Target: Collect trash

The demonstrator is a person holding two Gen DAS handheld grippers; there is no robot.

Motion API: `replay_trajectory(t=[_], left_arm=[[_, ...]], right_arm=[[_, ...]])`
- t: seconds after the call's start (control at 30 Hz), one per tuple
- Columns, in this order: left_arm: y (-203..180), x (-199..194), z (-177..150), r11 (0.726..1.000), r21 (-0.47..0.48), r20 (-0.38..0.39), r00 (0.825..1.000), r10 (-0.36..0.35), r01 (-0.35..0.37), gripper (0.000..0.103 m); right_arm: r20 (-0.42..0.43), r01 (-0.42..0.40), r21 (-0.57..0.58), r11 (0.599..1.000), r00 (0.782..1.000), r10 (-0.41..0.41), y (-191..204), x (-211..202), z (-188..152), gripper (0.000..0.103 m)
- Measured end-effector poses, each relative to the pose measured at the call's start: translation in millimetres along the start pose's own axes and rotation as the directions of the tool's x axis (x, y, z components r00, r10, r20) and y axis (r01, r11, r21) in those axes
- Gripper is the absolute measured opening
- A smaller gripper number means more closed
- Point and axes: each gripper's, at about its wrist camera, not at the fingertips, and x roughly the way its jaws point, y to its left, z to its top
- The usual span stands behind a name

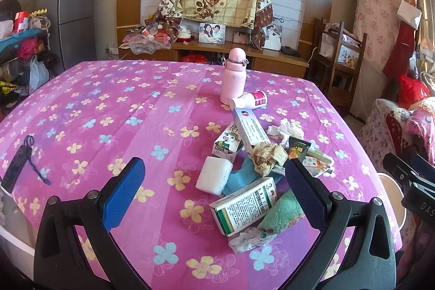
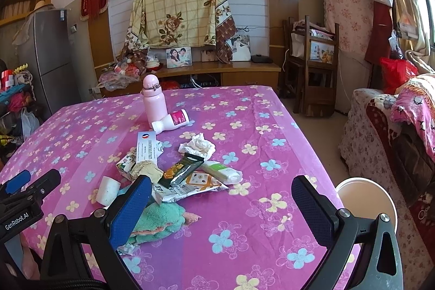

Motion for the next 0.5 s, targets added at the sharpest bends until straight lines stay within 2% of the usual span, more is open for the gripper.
replay_trajectory(t=[0.5], left_arm=[[2.6, 1.6, -0.6, 1.000, -0.006, -0.001, 1.000, 0.001, -0.001, 0.102]], right_arm=[[-0.007, 0.009, 0.006, 1.000, 1.000, -0.009, -3.4, 2.7, -1.7, 0.102]])
